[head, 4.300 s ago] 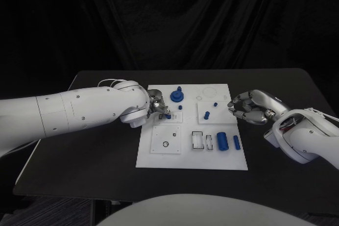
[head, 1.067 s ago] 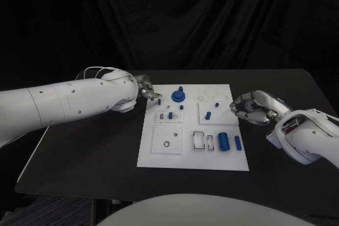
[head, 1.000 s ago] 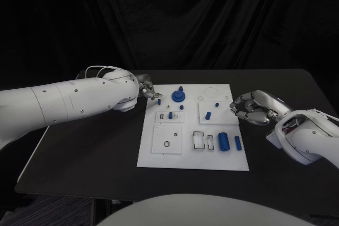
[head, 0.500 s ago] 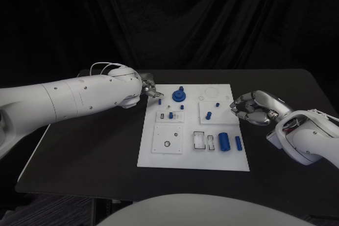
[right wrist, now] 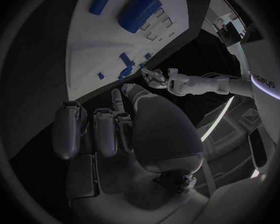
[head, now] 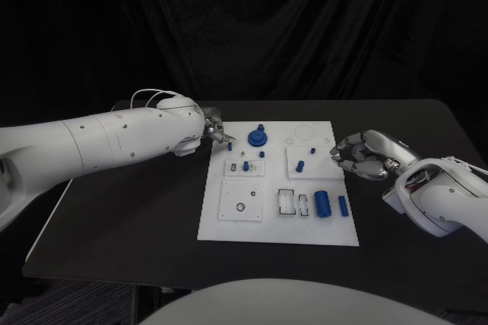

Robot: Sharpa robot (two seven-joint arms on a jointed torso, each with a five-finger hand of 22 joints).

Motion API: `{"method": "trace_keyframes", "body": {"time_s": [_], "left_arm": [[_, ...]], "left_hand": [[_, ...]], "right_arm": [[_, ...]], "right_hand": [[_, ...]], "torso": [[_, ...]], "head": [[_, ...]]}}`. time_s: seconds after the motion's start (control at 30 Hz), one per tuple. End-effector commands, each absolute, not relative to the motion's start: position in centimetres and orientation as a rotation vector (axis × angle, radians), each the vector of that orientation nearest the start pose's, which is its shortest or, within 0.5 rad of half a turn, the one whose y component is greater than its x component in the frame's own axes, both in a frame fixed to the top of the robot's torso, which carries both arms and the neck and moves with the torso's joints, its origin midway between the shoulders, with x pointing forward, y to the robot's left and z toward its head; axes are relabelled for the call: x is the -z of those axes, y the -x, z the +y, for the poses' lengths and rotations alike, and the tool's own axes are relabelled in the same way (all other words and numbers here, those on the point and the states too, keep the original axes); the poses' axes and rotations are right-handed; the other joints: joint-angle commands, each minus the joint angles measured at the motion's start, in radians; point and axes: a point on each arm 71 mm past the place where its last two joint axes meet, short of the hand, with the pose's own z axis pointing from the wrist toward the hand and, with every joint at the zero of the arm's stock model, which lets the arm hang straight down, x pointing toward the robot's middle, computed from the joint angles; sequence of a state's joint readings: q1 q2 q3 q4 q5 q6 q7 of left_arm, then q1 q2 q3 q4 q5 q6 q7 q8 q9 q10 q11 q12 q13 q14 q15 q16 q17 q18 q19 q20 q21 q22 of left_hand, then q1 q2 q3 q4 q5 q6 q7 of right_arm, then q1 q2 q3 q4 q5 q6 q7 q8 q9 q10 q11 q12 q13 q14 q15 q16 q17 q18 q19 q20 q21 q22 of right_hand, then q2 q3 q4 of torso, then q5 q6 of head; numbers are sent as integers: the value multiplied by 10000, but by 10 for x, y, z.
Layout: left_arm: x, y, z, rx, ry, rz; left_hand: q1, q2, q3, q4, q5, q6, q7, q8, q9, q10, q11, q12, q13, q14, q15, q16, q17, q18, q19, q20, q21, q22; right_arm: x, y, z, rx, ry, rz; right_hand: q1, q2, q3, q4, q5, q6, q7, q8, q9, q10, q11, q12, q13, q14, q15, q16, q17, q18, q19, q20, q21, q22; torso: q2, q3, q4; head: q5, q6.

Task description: Assemble the parts on the task board

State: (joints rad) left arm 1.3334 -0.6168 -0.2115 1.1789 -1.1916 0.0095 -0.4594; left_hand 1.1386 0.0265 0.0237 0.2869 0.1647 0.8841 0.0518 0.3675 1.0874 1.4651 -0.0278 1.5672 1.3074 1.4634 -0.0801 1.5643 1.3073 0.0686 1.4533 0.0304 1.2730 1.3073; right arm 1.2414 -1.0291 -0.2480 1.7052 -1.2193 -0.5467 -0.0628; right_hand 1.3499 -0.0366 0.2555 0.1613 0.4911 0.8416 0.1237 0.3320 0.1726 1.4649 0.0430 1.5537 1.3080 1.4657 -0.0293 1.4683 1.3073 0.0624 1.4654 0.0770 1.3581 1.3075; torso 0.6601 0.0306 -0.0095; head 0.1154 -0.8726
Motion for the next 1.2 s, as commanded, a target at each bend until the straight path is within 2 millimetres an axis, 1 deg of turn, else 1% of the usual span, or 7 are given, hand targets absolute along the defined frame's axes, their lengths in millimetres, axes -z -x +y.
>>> {"method": "trace_keyframes", "body": {"time_s": [0.03, 0.53, 0.63, 0.7, 0.8, 0.83, 1.2], "left_arm": [[222, -546, 210, 2011, 746, 21454], [224, -546, 206, 2163, 638, 21470], [225, -545, 205, 2166, 599, 21532], [226, -545, 204, 2170, 568, 21582], [227, -545, 203, 2181, 530, 21639], [227, -545, 203, 2180, 519, 21657], [230, -544, 201, 2171, 465, 21764]], "left_hand": [[-7, 129, -67, 4, -54, 2, 22, -41, -18, 1057, 89, 36, 2634, 1074, 67, 65, 2635, -57, 15, 56, -29, 1797], [-24, 247, -84, -5, 12, 81, 17, -94, -86, 1057, 89, 36, 2634, 1074, 74, 65, 2635, -40, -25, 74, -103, 1778], [38, 301, -94, -40, 211, 170, 2, -144, -152, 1057, 78, 36, 2634, 1074, 69, 65, 2635, -37, -34, 80, -106, 1778], [136, 339, -84, -71, 480, 255, -20, -187, -208, 1057, 60, 36, 2634, 1074, 56, 65, 2635, -35, -39, 75, -104, 1778], [218, 353, -70, -96, 645, 316, -38, -212, -242, 1057, 43, 36, 2634, 1074, 45, 65, 2635, -33, -43, 68, -108, 1777], [287, 357, -54, -119, 797, 357, -54, -232, -266, 1057, 33, 36, 2634, 1074, 35, 65, 2635, -32, -47, 61, -115, 1775], [484, 364, 17, -188, 1050, 442, -89, -305, -337, 1057, -1, 36, 2634, 1074, 8, 65, 2635, -24, -66, 39, -150, 1765]], "right_arm": [[214, -427, -246, -7153, -1062, 16778], [214, -427, -247, -7146, -1073, 16784], [214, -427, -247, -7147, -1071, 16788], [214, -427, -247, -7146, -1070, 16796], [214, -427, -247, -7141, -1072, 16809], [214, -427, -247, -7139, -1072, 16814], [214, -427, -246, -7143, -1070, 16829]], "right_hand": [[-42, -49, 67, 18, 56, -58, 21, -52, 9, 583, -5, -28, 2075, 801, -29, -38, 1571, -48, 180, -44, -32, 1515], [-32, -43, 82, 12, 69, -64, 21, -54, 9, 583, -6, -28, 2075, 802, -29, -35, 1573, -49, 182, -44, -27, 1519], [-32, -43, 82, 12, 69, -64, 21, -54, 9, 583, -6, -28, 2075, 802, -29, -35, 1573, -49, 182, -44, -27, 1519], [-32, -43, 82, 12, 69, -64, 21, -54, 9, 583, -6, -28, 2075, 802, -29, -35, 1573, -49, 182, -44, -27, 1519], [-32, -43, 82, 12, 69, -64, 21, -54, 9, 583, -6, -28, 2075, 802, -29, -35, 1573, -49, 182, -44, -27, 1519], [-32, -43, 82, 12, 69, -64, 21, -54, 9, 583, -6, -28, 2075, 802, -29, -35, 1573, -49, 182, -44, -27, 1519], [-17, -33, 108, 0, 86, -66, 21, -53, 12, 584, -6, -27, 2076, 801, -30, -36, 1571, -48, 182, -44, -32, 1518]], "torso": [[-4, 1, 1], [-7, 7, -4], [-11, 7, -6], [-13, 7, -11], [-11, 5, -13], [-11, 5, -13], [2, -1, -5]], "head": [[-5, 0], [-19, 0], [-16, 0], [-8, 0], [-14, 0], [-14, 0], [-17, 0]]}}
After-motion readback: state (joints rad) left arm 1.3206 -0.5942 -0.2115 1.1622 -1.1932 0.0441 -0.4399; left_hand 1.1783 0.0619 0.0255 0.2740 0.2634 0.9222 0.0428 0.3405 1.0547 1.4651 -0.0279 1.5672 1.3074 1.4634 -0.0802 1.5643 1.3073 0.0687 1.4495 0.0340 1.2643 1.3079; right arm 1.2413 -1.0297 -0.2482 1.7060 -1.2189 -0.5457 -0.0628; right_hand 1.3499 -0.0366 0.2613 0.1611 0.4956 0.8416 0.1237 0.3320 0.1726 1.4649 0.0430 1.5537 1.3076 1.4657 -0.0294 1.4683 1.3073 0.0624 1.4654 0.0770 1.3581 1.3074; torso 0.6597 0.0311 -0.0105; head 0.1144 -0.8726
